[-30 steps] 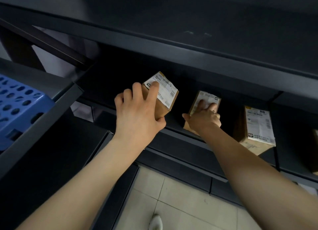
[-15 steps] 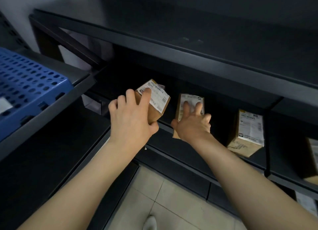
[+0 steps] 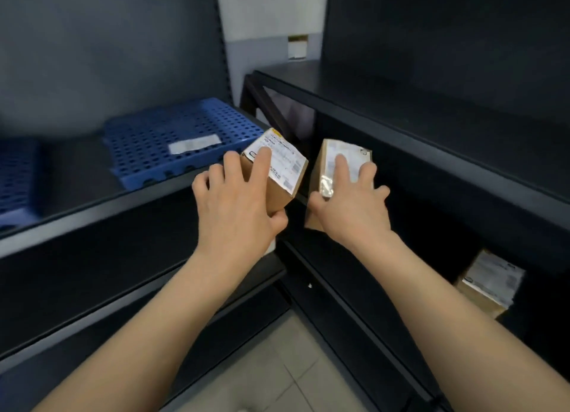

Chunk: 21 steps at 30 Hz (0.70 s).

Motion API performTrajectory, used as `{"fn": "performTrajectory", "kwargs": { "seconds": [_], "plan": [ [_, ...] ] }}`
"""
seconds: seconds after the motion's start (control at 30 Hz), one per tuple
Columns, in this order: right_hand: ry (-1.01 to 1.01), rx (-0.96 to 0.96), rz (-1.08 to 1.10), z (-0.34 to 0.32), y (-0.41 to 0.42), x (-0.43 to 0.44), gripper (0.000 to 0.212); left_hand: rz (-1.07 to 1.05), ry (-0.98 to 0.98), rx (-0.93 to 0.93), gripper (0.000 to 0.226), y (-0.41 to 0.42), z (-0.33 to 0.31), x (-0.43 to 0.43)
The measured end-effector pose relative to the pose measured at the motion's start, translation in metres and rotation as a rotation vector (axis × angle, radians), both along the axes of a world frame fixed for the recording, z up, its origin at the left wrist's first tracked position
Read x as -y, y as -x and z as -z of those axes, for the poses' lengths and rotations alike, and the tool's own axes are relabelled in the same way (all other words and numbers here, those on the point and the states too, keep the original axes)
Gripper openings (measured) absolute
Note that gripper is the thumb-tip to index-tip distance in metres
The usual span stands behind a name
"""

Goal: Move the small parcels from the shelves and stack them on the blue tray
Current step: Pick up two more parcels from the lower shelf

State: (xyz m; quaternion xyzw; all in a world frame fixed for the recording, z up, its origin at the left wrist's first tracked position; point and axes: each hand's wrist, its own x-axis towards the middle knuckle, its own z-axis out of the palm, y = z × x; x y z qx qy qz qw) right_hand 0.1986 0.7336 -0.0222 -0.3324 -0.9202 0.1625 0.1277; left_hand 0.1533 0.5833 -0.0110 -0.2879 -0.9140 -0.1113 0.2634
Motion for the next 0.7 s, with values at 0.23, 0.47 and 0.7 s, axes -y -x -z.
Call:
{"fn": "performTrajectory", "kwargs": {
  "seconds": [0.23,0.47,0.7],
  "plan": [
    [-0.078,-0.285,-0.208,-0.067,0.027,0.075,0.072,-0.247,-0.107,-0.116,0.079,-0.001,-0.054,0.084],
    [-0.069,-0.374,-0.436,-0.098,0.08,0.175,0.07,-0.473,-0.123,-0.153,0.083,0.019,-0.083,0.191],
    [0.02,-0.408,-0.597,-0.104,0.137,0.266,0.064,-0.608,-0.114,-0.211,0.092,0.059,-0.087,0.285]
  ]
}}
